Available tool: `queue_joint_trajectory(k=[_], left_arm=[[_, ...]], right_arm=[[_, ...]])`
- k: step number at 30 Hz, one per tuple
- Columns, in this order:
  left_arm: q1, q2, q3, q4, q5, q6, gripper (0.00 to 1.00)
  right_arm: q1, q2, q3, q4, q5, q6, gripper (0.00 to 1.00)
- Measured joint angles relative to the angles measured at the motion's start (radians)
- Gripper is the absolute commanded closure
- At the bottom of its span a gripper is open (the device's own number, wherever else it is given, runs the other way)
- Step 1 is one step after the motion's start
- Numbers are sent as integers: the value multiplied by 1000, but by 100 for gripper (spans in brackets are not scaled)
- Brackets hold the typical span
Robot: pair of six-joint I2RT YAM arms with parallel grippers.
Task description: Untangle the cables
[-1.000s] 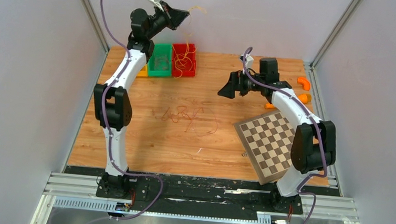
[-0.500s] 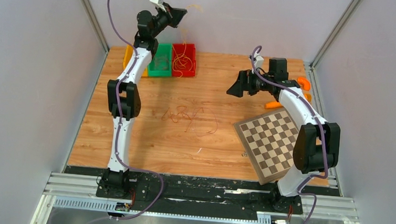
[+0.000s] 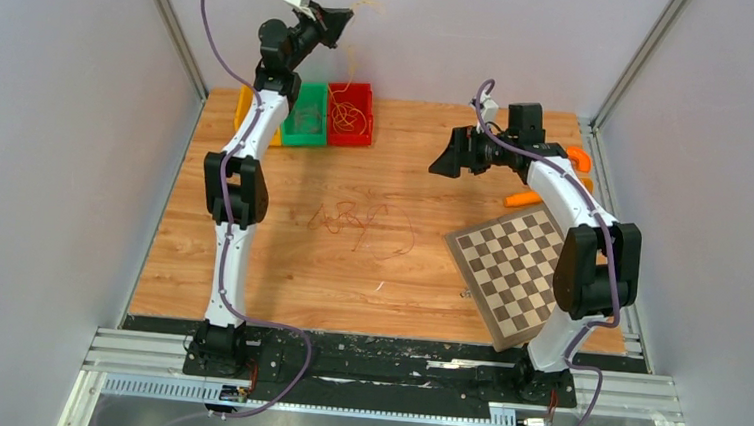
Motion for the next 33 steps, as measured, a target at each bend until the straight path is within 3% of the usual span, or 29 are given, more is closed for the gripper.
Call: queue_joint_trajectory(k=[8, 15, 24, 33], left_arm=[[12, 0, -183, 40, -4, 23, 100], [18, 0, -376, -60, -26, 10, 100], [8, 19, -240, -341, -111, 23, 100], [-13, 59, -177, -496, -179, 63, 100]], right_arm=[[0, 2, 2, -13, 1, -2, 0], [0, 3, 2, -18, 4, -3, 0], [-2, 27, 2, -25, 8, -4, 0], [-9, 36, 6, -40, 8, -10, 0]])
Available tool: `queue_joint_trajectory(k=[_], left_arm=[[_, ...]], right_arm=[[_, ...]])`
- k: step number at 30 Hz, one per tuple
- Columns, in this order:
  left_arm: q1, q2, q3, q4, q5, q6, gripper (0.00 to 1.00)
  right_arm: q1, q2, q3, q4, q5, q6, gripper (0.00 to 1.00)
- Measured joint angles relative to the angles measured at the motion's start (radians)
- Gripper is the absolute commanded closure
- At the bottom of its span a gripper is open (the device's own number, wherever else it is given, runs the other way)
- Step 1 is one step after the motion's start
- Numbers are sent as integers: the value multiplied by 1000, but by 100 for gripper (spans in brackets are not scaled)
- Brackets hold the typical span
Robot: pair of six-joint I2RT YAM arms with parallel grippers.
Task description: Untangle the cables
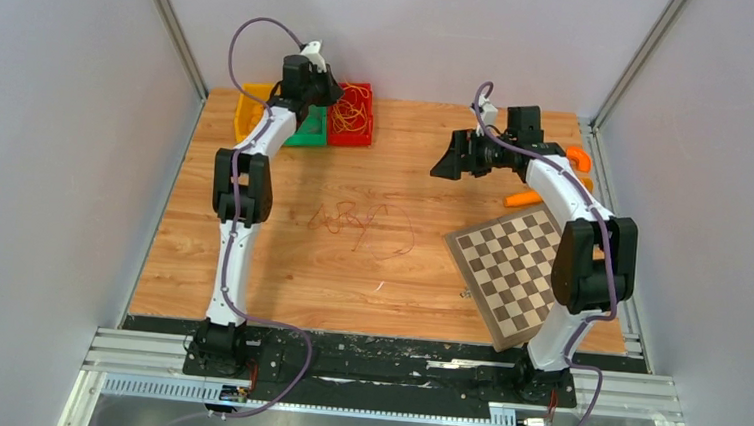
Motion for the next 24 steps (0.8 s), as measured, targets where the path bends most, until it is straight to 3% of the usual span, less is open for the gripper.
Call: queue_joint_trajectory(k=[2, 3, 7, 12, 17, 24], left_arm=[[-5, 17, 16, -32, -10, 9, 91], [-9, 23, 17, -52, -21, 15, 76], [-13, 30, 17, -106, -42, 29, 47], [-17, 29, 23, -111, -36, 46, 32], [-25, 3, 23, -114, -34, 91, 2], [-34, -167, -10, -161, -113, 206, 0]], right_arm=[[-3, 6, 5, -3, 0, 0, 0], [-4, 10, 8, -4, 0, 0, 0], [-6, 14, 11, -10, -1, 0, 0], [-10, 14, 11, -21, -3, -2, 0], [-10, 18, 21, -23, -16, -2, 0], [-10, 27, 43, -23, -37, -1, 0]])
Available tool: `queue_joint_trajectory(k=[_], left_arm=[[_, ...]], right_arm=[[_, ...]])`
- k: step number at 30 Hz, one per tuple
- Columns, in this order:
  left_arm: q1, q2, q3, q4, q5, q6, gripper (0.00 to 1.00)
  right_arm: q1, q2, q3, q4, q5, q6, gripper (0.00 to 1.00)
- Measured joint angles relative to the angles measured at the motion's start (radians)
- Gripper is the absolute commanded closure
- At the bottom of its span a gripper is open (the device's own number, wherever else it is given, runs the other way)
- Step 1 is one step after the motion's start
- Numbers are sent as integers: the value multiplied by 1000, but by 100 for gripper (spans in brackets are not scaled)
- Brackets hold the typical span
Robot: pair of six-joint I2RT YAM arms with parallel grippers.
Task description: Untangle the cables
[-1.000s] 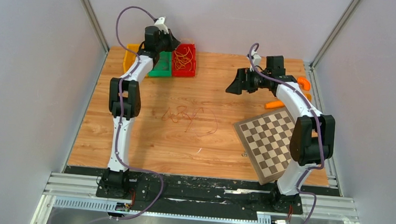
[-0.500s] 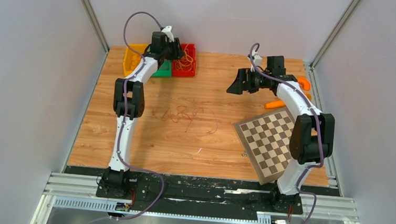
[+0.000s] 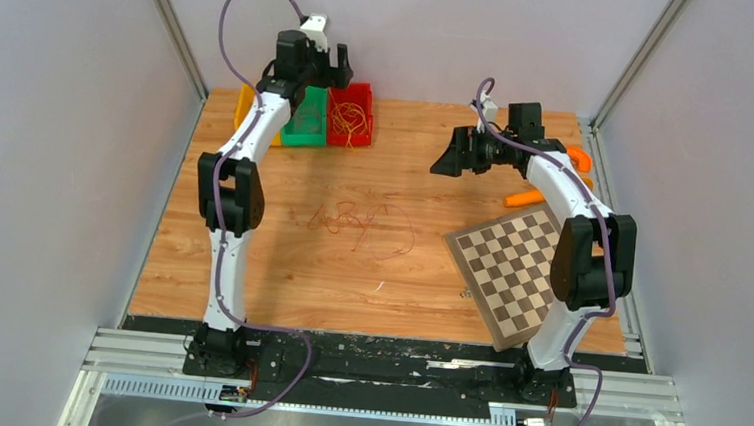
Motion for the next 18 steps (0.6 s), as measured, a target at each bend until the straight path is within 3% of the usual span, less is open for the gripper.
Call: queue_joint_trajectory(k=[5, 11, 18], left_arm=[[0, -148, -55, -38, 76, 89, 0], [-4, -171, -62, -200, 227, 119, 20], [-11, -97, -89, -354, 259, 95, 40]], right_arm=[[0, 0, 1, 0, -9, 0, 0], [0, 0, 1, 0, -9, 0, 0], [0, -1, -5, 0, -8, 0, 0]])
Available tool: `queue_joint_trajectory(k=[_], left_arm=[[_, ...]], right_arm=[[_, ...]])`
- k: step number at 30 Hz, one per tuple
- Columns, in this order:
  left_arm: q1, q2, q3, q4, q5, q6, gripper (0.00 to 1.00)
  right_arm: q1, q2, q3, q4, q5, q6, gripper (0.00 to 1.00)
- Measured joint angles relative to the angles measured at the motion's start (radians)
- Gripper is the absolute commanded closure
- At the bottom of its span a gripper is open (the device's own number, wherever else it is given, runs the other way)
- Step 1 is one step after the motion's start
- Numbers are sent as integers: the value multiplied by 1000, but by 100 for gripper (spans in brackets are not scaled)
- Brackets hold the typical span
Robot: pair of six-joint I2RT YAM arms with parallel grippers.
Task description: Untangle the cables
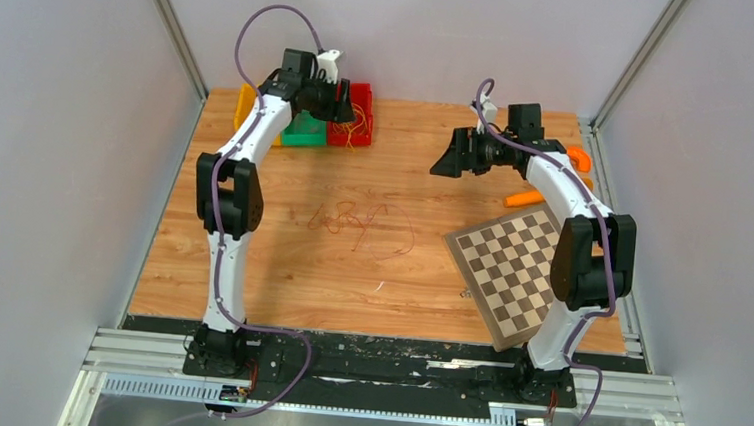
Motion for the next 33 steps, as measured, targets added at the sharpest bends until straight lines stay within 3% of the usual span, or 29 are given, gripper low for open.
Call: queue_joint_trajectory(k=[4, 16, 33], left_arm=[[-3, 40, -2, -30, -11, -29, 45], [-16, 169, 32, -31, -121, -93, 45], [-27, 213, 95, 30, -162, -102, 54]], right_arm=[[0, -1, -1, 0, 1, 0, 0], [0, -5, -3, 0, 4, 0, 0], [0, -8, -34, -1, 4, 0, 0]])
